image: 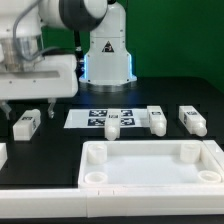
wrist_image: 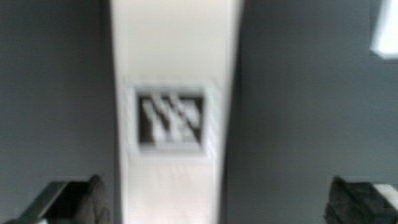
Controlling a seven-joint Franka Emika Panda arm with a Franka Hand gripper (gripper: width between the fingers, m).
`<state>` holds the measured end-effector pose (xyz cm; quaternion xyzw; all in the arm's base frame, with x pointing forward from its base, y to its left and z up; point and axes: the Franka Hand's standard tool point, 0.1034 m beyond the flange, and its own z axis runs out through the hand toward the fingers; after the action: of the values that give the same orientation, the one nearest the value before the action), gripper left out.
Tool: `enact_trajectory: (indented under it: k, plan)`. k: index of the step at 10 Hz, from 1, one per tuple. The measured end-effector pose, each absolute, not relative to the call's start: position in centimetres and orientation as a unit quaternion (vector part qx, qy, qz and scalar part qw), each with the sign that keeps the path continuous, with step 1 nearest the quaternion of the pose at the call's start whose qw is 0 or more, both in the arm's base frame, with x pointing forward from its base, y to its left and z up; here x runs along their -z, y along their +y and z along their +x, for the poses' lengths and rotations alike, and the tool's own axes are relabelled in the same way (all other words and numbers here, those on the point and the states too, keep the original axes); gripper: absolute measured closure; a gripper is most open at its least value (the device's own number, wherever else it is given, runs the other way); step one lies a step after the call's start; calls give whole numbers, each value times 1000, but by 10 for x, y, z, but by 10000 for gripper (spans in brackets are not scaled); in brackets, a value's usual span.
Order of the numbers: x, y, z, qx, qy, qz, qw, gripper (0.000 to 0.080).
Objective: Assemble desk
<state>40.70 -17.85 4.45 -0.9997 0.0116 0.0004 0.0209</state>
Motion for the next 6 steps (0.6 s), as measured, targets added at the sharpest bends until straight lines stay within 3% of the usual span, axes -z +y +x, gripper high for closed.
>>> enact_trajectory:
  k: [1,3,5,6]
  plan:
    - [-63,-168,420,-2,5,-1000,31,158]
    - [-81,-143,452,-7,25,-999,42,151]
    - [-71,-103,470,-14,21,-999,35,150]
    - [-71,-108,469,-13,15,-999,36,150]
